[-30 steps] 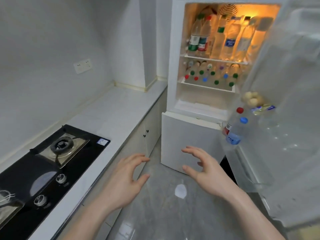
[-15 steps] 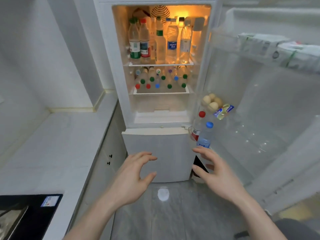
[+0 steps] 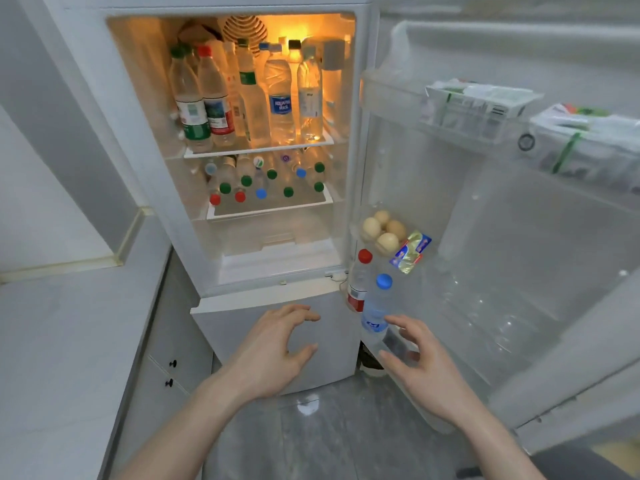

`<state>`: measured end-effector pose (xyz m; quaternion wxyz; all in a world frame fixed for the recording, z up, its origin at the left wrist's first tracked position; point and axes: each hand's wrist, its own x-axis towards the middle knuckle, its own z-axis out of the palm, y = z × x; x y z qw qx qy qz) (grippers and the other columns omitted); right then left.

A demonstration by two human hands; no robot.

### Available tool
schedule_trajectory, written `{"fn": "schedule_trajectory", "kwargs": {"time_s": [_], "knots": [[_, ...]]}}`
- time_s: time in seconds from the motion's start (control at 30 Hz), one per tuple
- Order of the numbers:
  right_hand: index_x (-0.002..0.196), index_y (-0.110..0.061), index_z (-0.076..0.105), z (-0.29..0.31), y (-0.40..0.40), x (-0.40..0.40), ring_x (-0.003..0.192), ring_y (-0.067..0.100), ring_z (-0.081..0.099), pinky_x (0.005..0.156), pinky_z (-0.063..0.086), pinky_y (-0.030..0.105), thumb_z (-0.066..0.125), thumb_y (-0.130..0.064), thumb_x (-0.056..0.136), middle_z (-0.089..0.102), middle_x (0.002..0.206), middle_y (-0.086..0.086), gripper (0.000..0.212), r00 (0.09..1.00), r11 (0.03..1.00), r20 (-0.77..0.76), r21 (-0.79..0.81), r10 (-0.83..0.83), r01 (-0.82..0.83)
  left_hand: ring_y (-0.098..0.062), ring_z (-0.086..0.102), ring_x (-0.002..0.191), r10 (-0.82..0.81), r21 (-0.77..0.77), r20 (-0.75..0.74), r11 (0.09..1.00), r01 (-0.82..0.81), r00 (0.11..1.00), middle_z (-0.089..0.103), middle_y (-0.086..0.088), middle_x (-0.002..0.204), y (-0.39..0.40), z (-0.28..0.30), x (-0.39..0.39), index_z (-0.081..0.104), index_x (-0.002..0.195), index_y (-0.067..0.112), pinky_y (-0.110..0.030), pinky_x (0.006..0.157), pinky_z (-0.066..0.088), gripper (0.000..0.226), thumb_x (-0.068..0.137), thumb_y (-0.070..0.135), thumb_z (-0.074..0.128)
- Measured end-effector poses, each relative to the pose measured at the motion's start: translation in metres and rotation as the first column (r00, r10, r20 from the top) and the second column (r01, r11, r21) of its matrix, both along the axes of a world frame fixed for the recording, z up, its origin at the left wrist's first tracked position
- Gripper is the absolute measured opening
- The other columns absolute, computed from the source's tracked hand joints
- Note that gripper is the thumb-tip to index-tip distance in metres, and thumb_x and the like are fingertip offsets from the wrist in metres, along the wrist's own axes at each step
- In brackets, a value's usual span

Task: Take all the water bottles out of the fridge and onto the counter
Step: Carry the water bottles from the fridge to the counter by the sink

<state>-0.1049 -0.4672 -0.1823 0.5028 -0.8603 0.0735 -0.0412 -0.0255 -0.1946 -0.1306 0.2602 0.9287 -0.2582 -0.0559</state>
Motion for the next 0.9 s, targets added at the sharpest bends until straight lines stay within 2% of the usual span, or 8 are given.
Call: {"fn": "schedule_trajectory", "kwargs": {"time_s": [0.13,0.23,0.37,0.43,0.57,0.73,0.83,0.9], "knots": [[0.140,-0.047,0.051,-0.031,-0.021,0.028,0.124,-0.011,0.050,0.103,0.040,0.016,0.077,-0.030,0.091,0.045,0.139,-0.033,0.057,0.993,0.997,-0.109,-0.069,0.038,-0.045,-0.013,0.039,0.140,-0.070,0.054,-0.019,0.996,0.071,0.997,0.040,0.011,0.154,-0.039,-0.009,0.043,0.051,0.144,0.033,-0.018,0.112,0.025,0.054,0.093,0.039,0.068],[0.145,-0.040,0.047,-0.051,-0.027,0.040,0.129,-0.002,0.048,0.104,0.033,0.013,0.077,-0.026,0.090,0.045,0.140,-0.024,0.065,0.980,0.990,-0.183,-0.105,0.076,-0.096,-0.018,0.040,0.142,-0.084,0.101,-0.012,0.991,0.085,0.996,0.031,0.008,0.160,-0.067,-0.010,0.076,0.042,0.150,0.033,-0.030,0.114,0.036,0.065,0.091,0.039,0.068],[0.153,-0.029,0.043,-0.075,-0.036,0.042,0.136,0.002,0.047,0.106,0.027,0.006,0.077,-0.021,0.090,0.045,0.148,-0.014,0.072,0.934,0.958,-0.319,-0.177,0.162,-0.227,-0.029,0.039,0.144,-0.138,0.181,-0.073,0.972,0.149,0.988,0.009,0.004,0.168,-0.101,-0.015,0.117,0.021,0.160,0.031,-0.038,0.113,0.041,0.085,0.090,0.037,0.069],[0.152,-0.030,0.045,-0.086,-0.043,0.039,0.137,0.006,0.049,0.106,0.030,0.008,0.073,-0.015,0.090,0.048,0.149,-0.013,0.070,0.916,0.938,-0.371,-0.234,0.156,-0.255,-0.034,0.041,0.140,-0.179,0.224,-0.078,0.956,0.192,0.981,0.001,0.005,0.169,-0.113,-0.021,0.129,0.009,0.161,0.033,-0.042,0.109,0.043,0.094,0.089,0.035,0.069],[0.144,-0.038,0.053,-0.098,-0.052,0.035,0.126,0.007,0.058,0.096,0.042,0.016,0.065,-0.013,0.090,0.057,0.140,-0.019,0.060,0.903,0.939,-0.427,-0.290,0.045,-0.184,-0.036,0.050,0.121,-0.250,0.265,-0.023,0.932,0.246,0.968,0.017,0.003,0.161,-0.134,-0.033,0.149,0.013,0.159,0.030,-0.048,0.096,0.050,0.092,0.086,0.025,0.068],[0.137,-0.043,0.058,-0.102,-0.057,0.039,0.114,0.006,0.062,0.093,0.049,0.021,0.062,-0.011,0.086,0.057,0.117,-0.026,0.060,0.901,0.938,-0.434,-0.317,-0.011,-0.141,-0.035,0.054,0.123,-0.250,0.278,-0.005,0.930,0.242,0.968,0.035,-0.003,0.156,-0.150,-0.040,0.161,0.029,0.156,0.021,-0.048,0.096,0.051,0.075,0.089,0.014,0.061],[0.140,-0.045,0.055,-0.109,-0.060,0.042,0.113,0.006,0.062,0.095,0.052,0.026,0.060,-0.010,0.084,0.061,0.130,-0.022,0.066,0.899,0.939,-0.435,-0.326,-0.045,-0.110,-0.035,0.057,0.120,-0.217,0.247,0.007,0.946,0.208,0.976,0.040,-0.001,0.153,-0.154,-0.040,0.160,0.035,0.153,0.021,-0.046,0.093,0.052,0.066,0.091,0.011,0.055],[0.149,-0.038,0.047,-0.109,-0.062,0.044,0.124,0.011,0.060,0.102,0.050,0.029,0.062,-0.012,0.085,0.057,0.146,-0.013,0.071,0.909,0.941,-0.409,-0.332,-0.079,-0.067,-0.035,0.059,0.114,-0.204,0.231,0.019,0.953,0.194,0.979,0.040,0.001,0.153,-0.156,-0.042,0.157,0.036,0.153,0.023,-0.044,0.087,0.053,0.063,0.093,0.010,0.054]]}}
